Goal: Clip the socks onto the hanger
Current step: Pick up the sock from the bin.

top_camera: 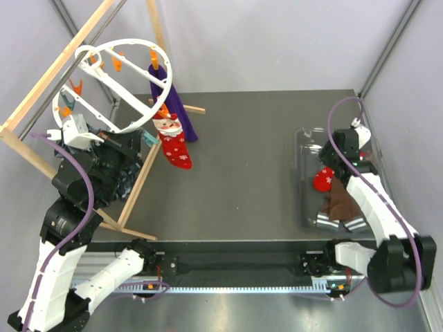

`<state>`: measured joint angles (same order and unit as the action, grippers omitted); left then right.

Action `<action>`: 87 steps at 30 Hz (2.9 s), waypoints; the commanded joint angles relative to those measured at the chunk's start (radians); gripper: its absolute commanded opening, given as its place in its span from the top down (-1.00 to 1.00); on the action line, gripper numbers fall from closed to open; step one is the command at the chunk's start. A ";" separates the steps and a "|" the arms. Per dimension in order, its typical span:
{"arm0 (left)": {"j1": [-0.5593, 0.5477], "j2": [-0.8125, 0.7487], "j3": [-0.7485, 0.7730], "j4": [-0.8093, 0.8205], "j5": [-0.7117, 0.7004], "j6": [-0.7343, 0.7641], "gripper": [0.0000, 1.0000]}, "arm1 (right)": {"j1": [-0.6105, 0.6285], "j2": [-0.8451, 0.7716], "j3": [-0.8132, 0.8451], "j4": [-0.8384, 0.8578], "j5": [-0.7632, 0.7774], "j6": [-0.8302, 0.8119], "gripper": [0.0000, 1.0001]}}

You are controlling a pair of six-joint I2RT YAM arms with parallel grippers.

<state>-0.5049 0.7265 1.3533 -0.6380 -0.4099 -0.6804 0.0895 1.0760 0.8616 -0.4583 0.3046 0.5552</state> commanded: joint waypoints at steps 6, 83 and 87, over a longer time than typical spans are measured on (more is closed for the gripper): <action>-0.001 0.002 0.003 0.037 0.049 0.031 1.00 | -0.146 0.261 0.010 0.201 0.010 0.077 0.04; -0.001 0.036 -0.013 0.031 0.126 -0.088 1.00 | 0.001 0.588 0.154 0.069 -0.001 -0.160 -0.15; -0.001 0.031 -0.008 0.023 0.119 -0.076 1.00 | 0.001 0.590 0.113 0.084 0.008 -0.155 -0.04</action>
<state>-0.5034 0.7490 1.3224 -0.5964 -0.3553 -0.7719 0.0834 1.6722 0.9901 -0.4126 0.3099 0.3840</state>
